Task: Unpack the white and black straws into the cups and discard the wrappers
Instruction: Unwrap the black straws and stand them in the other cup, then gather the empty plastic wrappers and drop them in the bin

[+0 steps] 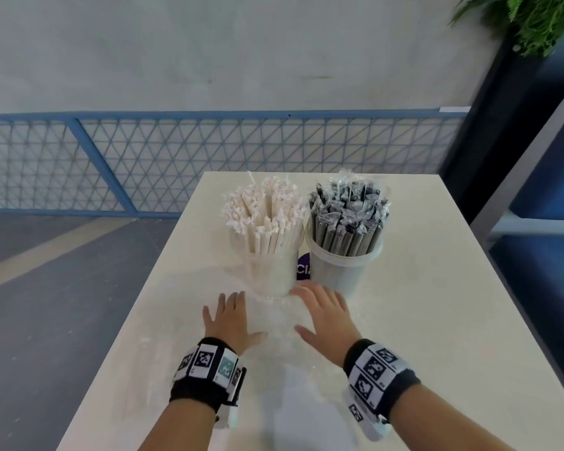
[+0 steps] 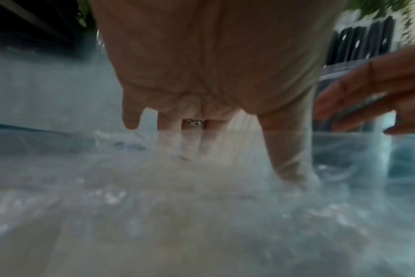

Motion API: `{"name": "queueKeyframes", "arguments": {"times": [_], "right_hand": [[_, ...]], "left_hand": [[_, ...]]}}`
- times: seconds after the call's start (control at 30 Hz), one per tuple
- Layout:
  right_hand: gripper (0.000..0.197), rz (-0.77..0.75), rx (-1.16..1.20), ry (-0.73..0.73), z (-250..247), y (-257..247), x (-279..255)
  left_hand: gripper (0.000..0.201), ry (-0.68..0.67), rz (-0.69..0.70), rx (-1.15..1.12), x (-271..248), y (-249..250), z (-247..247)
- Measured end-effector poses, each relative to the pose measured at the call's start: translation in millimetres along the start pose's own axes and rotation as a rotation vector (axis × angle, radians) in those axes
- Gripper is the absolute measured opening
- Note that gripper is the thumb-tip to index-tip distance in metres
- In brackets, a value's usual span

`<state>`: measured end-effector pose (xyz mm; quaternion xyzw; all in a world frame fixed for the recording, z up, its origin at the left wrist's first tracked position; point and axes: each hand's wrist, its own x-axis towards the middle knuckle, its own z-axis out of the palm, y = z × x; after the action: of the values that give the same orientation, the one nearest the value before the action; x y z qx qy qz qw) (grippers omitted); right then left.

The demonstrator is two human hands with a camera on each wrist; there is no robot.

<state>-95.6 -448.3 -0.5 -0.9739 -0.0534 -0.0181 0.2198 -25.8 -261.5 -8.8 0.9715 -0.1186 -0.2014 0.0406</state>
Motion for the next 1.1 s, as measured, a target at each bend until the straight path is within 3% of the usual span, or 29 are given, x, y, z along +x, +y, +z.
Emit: {"name": "queueKeyframes", "arguments": {"times": [0.07,0.17,0.23,0.3,0.37,0.47,0.57,0.63,0.67,0.77,0.83,0.87,0.97,1.03,1.07,1.1], "right_hand": [[0.073,0.057,-0.115,-0.287,8,-4,-2],[0.082,0.063,-0.217,-0.508,21,-7,-7],[0.081,0.080,-0.241,-0.608,29,-4,-12],[0.077,0.095,-0.241,-0.661,33,-2,-18],[0.076,0.110,-0.222,-0.638,32,-3,-21],[0.079,0.139,-0.149,-0.442,23,-11,-14],[0.087,0.074,-0.148,-0.311,13,-18,-2],[0.088,0.050,-0.134,-0.351,9,-22,3],[0.086,0.061,-0.103,-0.386,7,-24,5],[0.052,0.099,0.029,-0.400,6,-30,5],[0.023,0.130,0.158,-0.325,6,-32,2],[0.014,0.146,0.241,-0.272,5,-33,-1],[0.008,0.173,0.537,-0.119,-2,-33,-8],[0.006,0.170,0.695,-0.056,-10,-32,-12],[0.005,0.148,0.700,-0.030,-13,-30,-13],[0.004,0.120,0.681,-0.009,-14,-29,-13]], "left_hand": [[0.118,-0.031,-0.020,0.000,3,-4,4],[0.132,-0.063,0.001,0.044,10,-10,8],[0.129,-0.122,-0.007,0.079,11,-11,11],[0.107,-0.136,-0.027,0.091,10,-9,12],[0.073,-0.106,-0.005,0.074,9,-8,14],[0.035,-0.047,0.057,0.067,6,-6,18],[0.027,0.055,0.181,0.073,0,-5,24],[0.022,0.168,0.347,0.076,-12,2,23],[0.021,0.293,0.457,0.089,-18,4,21],[0.042,0.568,0.612,0.100,-32,6,18],[0.043,0.716,0.541,0.038,-41,4,14],[0.048,0.825,0.442,-0.024,-48,2,9],[0.088,0.959,0.080,-0.551,-63,-15,-2],[0.117,0.907,-0.111,-0.989,-68,-30,-3],[0.123,0.792,-0.204,-1.228,-67,-37,-3],[0.116,0.625,-0.274,-1.477,-67,-41,-4]]}}
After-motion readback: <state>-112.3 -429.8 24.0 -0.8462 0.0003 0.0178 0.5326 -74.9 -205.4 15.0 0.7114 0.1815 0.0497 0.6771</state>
